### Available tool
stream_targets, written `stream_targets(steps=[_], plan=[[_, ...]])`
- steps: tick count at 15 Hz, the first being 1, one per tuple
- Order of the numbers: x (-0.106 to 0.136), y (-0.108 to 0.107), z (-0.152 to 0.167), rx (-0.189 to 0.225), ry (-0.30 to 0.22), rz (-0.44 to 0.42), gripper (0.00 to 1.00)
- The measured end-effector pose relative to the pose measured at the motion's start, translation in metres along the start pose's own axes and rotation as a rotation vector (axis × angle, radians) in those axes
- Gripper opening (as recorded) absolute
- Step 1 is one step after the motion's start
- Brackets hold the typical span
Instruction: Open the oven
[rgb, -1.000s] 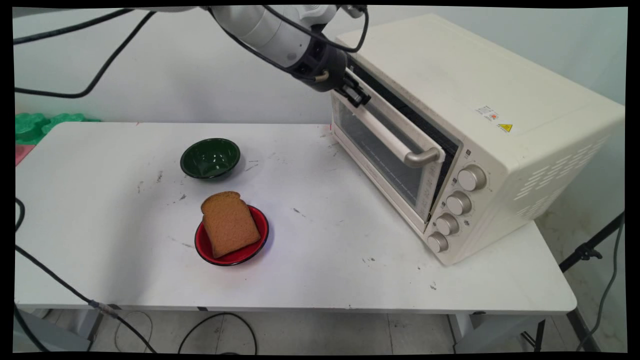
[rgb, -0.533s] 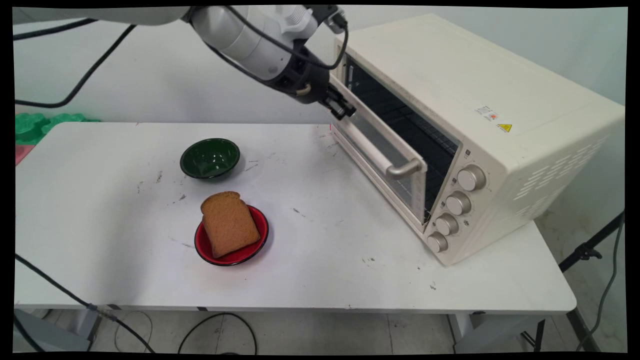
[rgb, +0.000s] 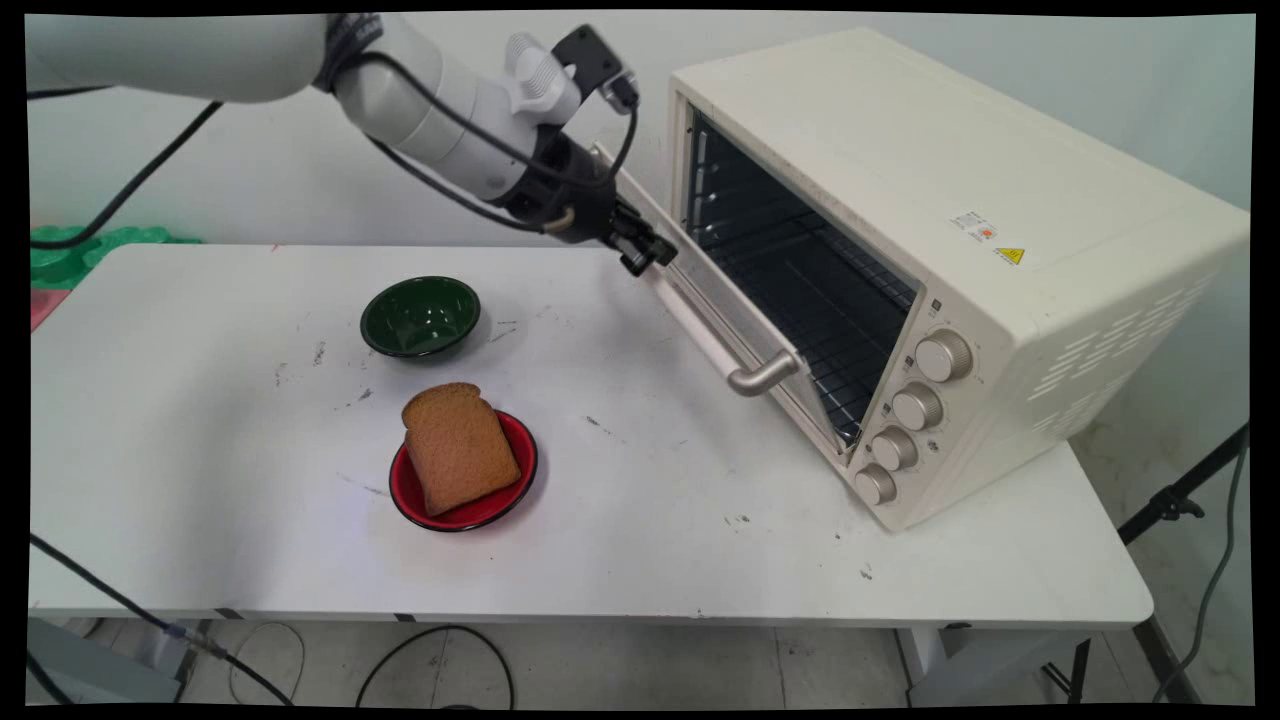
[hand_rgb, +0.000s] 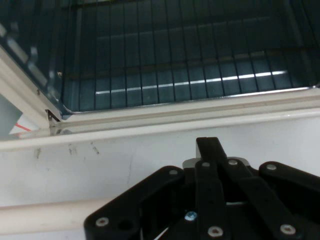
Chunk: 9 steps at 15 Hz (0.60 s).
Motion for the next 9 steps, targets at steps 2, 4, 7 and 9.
stream_targets(steps=[2,4,7,9], plan=[[-0.011,-0.002,-0.001,-0.01,0.007,0.008,0.0],[-0.02,-0.004,-0.002,-0.018,0.014,0.014,0.0],[-0.038,-0.009,-0.003,-0.034,0.029,0.028,0.0],[-0.052,-0.013,-0.003,-0.042,0.036,0.035,0.0]])
